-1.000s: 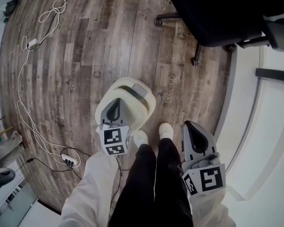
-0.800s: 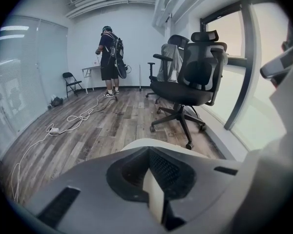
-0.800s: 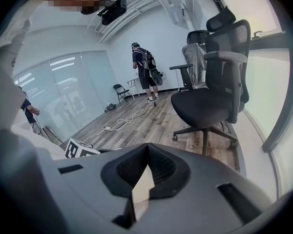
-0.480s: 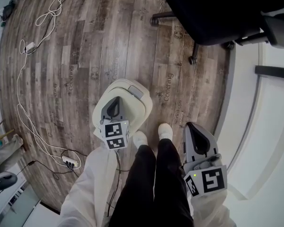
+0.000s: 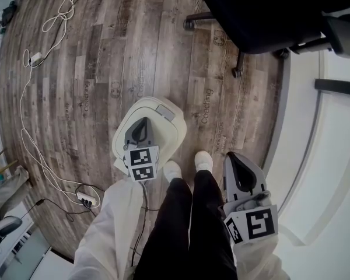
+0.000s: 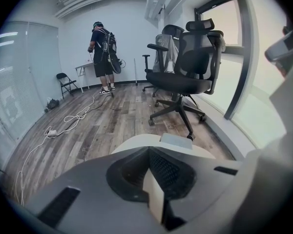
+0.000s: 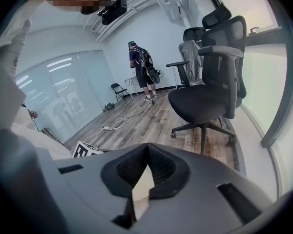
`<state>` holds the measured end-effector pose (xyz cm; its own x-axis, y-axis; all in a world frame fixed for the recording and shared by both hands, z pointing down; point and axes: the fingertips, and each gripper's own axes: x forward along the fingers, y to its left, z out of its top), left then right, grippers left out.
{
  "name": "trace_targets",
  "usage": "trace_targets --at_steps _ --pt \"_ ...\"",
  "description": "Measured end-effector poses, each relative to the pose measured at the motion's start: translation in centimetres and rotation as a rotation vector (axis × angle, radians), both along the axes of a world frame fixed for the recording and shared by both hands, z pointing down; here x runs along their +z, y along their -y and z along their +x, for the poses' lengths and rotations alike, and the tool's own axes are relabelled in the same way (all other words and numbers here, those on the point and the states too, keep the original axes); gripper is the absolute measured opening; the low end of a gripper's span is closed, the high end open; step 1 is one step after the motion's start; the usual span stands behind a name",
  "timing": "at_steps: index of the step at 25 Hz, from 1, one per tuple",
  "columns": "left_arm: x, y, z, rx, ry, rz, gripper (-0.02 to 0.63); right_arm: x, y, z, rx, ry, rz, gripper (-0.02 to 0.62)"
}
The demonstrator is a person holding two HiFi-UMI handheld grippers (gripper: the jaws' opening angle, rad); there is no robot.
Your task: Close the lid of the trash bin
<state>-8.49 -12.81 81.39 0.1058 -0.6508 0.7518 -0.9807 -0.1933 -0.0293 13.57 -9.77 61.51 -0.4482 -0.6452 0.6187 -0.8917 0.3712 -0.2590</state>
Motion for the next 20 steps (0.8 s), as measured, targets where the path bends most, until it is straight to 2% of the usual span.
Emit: trace_targets --at_steps 5,20 --pt "0.36 -0.01 -0.02 0.007 0.035 0.022 0.005 0.45 0.03 0.33 0.008 -0.001 -0.006 0.023" --pt "0.67 0.1 -0.03 0.008 0.028 0.017 0.005 0.83 -0.17 0.13 -0.001 -0.003 -0.017 0.023"
